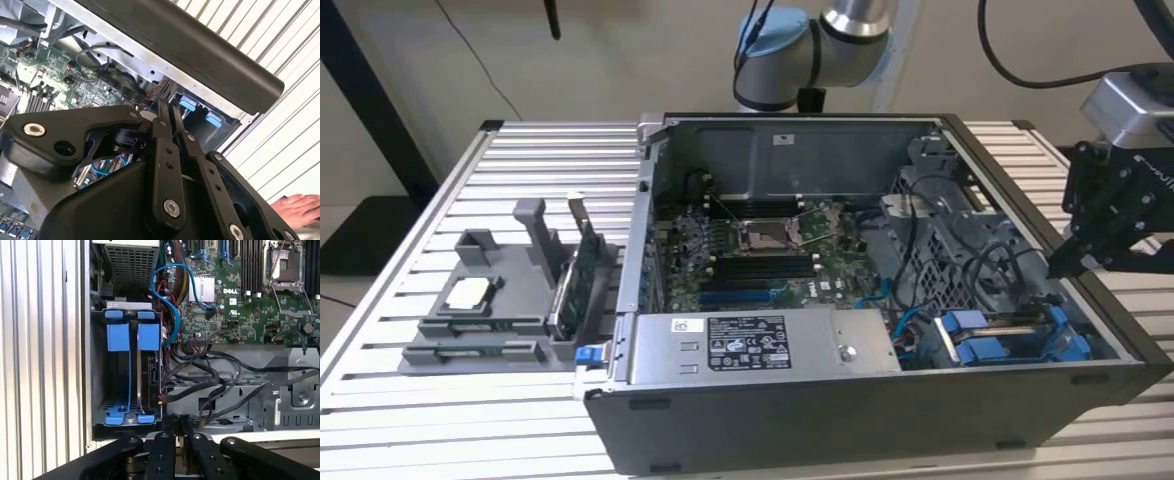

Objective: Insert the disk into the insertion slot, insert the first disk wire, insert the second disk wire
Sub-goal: 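Insert the second disk wire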

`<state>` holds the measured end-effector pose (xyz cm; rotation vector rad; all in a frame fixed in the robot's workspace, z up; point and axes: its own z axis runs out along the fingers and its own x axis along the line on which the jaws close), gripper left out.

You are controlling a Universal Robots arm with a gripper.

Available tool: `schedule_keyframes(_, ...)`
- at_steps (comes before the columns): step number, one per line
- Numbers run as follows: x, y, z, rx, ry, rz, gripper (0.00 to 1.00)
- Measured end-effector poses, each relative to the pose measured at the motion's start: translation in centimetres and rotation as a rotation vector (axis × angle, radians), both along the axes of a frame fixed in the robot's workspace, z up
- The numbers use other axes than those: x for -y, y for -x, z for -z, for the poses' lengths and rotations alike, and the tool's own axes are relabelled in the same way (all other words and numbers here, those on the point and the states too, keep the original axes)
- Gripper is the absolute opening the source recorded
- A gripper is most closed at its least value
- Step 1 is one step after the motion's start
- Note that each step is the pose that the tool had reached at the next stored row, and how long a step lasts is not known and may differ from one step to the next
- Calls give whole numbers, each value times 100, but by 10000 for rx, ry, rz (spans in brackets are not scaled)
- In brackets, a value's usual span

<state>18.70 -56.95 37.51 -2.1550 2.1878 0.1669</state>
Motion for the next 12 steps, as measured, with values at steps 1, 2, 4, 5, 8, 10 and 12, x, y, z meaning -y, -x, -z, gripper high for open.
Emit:
schedule_keyframes(1,0,14,-15,0,-2,1,16)
schedule_keyframes(2,0,26,-36,0,-2,0,16)
schedule_keyframes(4,-1,61,-77,0,-1,1,16)
schedule_keyframes(5,-3,81,-95,0,-1,0,16)
schedule_keyframes(8,-7,148,-140,0,-3,1,16)
schedule_keyframes(10,-9,204,-158,4,-7,0,16)
schedule_keyframes(12,-11,267,-167,11,-9,0,16)
